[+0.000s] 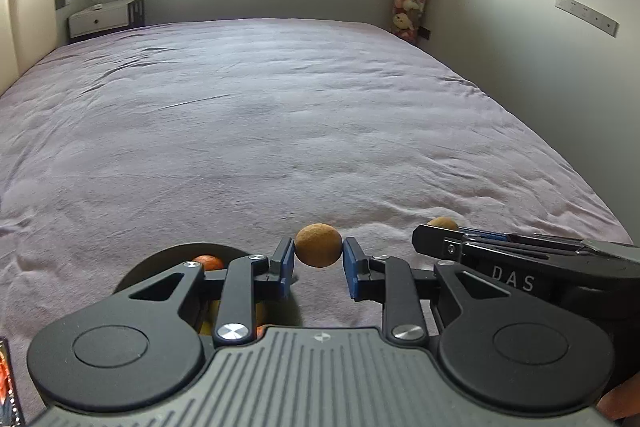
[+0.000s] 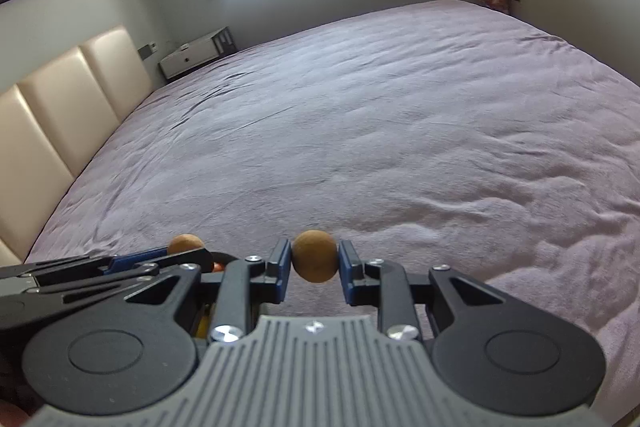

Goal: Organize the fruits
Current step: 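Lift both small tan fruits and carry them over the green colander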

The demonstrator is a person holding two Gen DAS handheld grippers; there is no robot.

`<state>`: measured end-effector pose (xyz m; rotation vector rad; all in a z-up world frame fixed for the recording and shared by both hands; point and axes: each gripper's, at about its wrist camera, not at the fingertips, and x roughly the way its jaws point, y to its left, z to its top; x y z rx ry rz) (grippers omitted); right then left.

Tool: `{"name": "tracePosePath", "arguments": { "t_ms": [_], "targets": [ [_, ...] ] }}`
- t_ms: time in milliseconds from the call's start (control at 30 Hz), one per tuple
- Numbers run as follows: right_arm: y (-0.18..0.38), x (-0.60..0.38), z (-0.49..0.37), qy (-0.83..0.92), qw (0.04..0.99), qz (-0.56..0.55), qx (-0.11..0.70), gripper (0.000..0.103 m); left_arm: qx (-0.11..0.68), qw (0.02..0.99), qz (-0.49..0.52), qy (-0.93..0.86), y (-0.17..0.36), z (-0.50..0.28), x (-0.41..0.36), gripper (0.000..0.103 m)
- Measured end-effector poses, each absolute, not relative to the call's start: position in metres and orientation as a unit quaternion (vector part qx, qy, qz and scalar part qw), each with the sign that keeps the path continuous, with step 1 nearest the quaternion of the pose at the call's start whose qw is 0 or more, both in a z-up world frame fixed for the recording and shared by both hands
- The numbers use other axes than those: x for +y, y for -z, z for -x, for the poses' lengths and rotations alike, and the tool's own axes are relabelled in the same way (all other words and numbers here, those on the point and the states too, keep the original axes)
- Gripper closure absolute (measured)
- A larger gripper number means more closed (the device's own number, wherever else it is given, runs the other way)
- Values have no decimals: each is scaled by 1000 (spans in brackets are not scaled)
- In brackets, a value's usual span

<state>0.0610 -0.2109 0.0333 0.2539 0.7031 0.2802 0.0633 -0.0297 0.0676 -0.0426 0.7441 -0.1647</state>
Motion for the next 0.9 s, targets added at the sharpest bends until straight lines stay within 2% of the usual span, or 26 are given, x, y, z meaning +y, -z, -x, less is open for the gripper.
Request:
{"name": "tracePosePath", "arguments": {
  "t_ms": [533,900],
  "targets": [
    [-32,-124,-53,-240,896,-44,371,81,407,909,77,39,-56,-38,59,74],
    [-1,-101,-72,-278,858,-13,431,81,473,868,145,42,-23,-42,98,74]
  ]
}}
